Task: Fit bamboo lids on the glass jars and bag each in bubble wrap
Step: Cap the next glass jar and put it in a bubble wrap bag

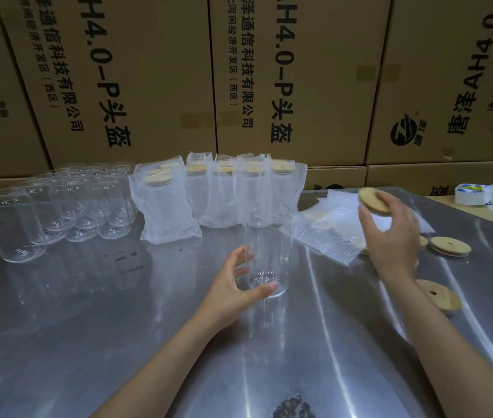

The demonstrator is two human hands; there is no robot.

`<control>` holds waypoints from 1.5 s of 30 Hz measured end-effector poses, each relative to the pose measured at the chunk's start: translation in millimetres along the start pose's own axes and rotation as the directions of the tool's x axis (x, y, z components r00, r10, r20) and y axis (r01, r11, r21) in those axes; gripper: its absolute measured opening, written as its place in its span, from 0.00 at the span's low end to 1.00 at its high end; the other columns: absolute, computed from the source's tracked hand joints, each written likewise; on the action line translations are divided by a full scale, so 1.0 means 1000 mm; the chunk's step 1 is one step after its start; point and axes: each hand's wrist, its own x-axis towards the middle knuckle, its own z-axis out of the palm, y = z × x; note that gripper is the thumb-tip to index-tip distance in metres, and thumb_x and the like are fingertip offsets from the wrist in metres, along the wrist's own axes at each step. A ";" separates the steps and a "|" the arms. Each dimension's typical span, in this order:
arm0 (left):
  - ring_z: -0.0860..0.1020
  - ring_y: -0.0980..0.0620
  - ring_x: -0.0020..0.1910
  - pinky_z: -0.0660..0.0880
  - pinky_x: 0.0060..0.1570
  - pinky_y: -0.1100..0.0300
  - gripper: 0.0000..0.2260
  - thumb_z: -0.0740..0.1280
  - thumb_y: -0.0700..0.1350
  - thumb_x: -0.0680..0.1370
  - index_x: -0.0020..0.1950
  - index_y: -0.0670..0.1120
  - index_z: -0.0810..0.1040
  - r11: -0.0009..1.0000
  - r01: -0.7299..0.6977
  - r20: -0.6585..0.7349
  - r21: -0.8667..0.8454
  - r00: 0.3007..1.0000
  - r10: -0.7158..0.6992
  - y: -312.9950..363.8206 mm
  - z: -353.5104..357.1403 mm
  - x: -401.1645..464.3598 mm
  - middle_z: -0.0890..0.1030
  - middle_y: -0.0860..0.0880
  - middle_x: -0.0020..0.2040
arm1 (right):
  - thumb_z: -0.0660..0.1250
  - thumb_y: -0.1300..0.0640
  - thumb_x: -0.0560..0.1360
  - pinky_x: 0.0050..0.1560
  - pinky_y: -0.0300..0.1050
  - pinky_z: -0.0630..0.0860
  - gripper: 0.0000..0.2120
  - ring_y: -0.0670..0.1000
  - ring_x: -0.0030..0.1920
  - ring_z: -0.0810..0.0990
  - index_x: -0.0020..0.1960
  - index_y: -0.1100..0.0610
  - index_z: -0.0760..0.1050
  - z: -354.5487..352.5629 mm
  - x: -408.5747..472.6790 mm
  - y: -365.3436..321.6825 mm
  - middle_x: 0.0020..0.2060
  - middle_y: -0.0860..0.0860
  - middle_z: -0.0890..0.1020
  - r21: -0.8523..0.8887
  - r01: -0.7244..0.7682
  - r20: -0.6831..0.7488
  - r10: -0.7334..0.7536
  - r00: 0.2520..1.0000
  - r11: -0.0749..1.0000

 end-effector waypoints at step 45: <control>0.75 0.53 0.60 0.76 0.56 0.62 0.30 0.77 0.49 0.68 0.65 0.56 0.67 0.999 -0.019 -0.001 -0.049 1.000 0.019 0.005 0.006 0.001 0.75 0.54 0.61 | 0.62 0.45 0.76 0.69 0.48 0.65 0.18 0.48 0.66 0.70 0.62 0.52 0.76 0.038 -0.055 -0.082 0.62 0.45 0.74 0.224 0.526 0.347 -0.572 0.743 0.820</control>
